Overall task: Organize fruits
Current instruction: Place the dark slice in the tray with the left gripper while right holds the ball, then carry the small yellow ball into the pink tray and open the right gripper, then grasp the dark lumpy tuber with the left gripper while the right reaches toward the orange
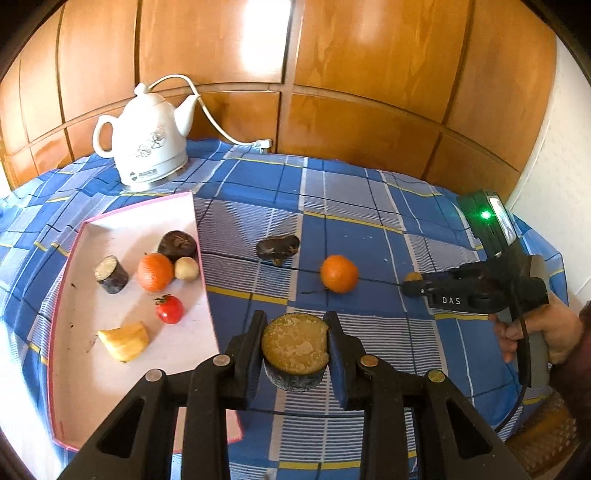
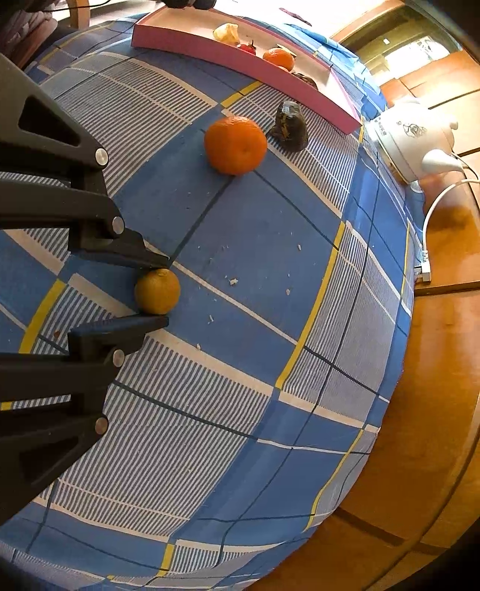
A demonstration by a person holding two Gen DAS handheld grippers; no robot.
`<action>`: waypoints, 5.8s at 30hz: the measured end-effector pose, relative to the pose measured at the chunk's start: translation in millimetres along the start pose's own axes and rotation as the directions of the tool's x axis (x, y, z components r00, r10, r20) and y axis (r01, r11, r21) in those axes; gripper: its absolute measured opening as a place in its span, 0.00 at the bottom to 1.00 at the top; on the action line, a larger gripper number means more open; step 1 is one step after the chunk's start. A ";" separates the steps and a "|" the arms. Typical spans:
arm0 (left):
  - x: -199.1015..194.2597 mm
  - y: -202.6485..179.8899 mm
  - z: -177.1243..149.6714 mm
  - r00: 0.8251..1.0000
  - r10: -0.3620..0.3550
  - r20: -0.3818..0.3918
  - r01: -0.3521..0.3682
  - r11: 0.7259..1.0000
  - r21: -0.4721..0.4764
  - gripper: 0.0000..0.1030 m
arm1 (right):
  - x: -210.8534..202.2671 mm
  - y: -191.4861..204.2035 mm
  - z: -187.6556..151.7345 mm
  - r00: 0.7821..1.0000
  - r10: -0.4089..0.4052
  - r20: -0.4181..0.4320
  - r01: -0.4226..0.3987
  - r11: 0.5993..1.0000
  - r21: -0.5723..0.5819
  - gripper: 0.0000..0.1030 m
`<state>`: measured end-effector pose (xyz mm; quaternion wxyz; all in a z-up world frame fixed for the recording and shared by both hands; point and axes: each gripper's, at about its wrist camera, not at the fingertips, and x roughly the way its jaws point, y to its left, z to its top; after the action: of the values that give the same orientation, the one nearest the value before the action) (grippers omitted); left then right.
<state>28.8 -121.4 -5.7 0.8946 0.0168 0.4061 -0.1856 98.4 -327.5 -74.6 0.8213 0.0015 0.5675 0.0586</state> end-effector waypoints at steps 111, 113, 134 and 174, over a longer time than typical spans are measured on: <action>-34.0 134.9 -27.5 0.917 0.397 0.044 -0.368 0.882 -0.294 1.00 | -4.7 11.9 3.2 0.995 -0.101 0.021 0.101 0.995 -0.025 0.23; -36.6 137.6 -27.7 0.916 0.399 0.051 -0.368 0.883 -0.292 1.00 | -10.9 16.3 6.9 0.994 -0.106 0.031 0.106 0.994 -0.011 0.23; -56.5 184.7 -44.3 0.897 0.441 0.042 -0.394 0.837 -0.380 1.00 | -3.8 243.5 88.3 0.894 0.448 0.011 -0.443 0.886 -0.135 0.24; -52.4 116.2 -32.3 0.947 0.313 0.066 -0.293 0.931 -0.217 1.00 | -65.3 104.8 3.0 0.976 0.149 0.157 -0.134 0.986 -0.101 0.34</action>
<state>14.2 9.3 -3.0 0.9285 -0.0219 0.3707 -0.0032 68.5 -229.6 -5.5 0.8582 0.0099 0.4931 0.1420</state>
